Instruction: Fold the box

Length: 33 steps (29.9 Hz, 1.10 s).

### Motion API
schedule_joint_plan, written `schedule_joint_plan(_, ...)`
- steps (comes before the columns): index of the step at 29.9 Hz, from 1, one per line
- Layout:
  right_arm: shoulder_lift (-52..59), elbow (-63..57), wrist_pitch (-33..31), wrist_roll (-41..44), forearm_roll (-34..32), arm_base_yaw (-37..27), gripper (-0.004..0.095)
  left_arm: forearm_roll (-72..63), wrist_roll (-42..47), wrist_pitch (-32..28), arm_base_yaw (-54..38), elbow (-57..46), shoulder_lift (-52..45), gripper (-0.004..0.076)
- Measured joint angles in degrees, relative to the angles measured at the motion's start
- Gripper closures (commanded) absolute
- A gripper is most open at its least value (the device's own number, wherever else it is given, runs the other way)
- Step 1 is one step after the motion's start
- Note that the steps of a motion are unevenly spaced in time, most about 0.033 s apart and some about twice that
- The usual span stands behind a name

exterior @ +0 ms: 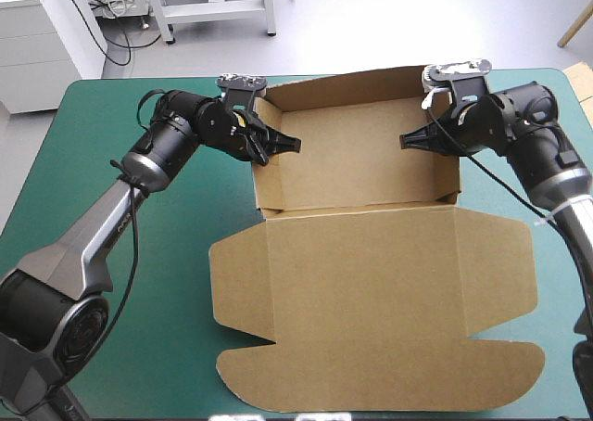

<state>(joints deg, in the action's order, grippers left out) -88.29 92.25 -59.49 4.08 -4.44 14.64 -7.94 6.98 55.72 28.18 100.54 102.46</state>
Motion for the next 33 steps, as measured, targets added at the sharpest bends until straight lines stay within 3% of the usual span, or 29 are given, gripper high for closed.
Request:
schedule_joint_plan(16,-13.3,0.0,-2.5,-0.6,4.0,0.0,0.0924,2.3,-2.4,5.4,-0.5,0.0,7.1,0.0729)
schedule_joint_plan(20,-15.0,0.0,-3.4,-0.9,4.4,0.0,0.0878,1.9,-2.8,6.7,-0.5,0.0,8.9,0.0611)
schedule_joint_plan(23,-15.9,0.0,-3.6,-1.7,4.4,0.0,0.0732,1.6,-4.9,8.0,-0.5,0.0,9.8,0.0443)
schedule_joint_plan(27,-16.3,0.0,-4.4,-3.0,6.3,0.1,0.0388,0.5,-7.7,8.2,-0.4,0.0,10.0,0.0232)
schedule_joint_plan(30,-16.4,0.0,-4.4,-3.3,8.0,0.5,0.0177,-0.5,-8.2,8.5,0.0,0.1,10.0,0.0195)
schedule_joint_plan(33,-16.4,0.0,-4.4,-3.4,9.2,0.7,0.0102,-1.2,-8.3,9.3,0.2,0.1,10.0,0.0195)
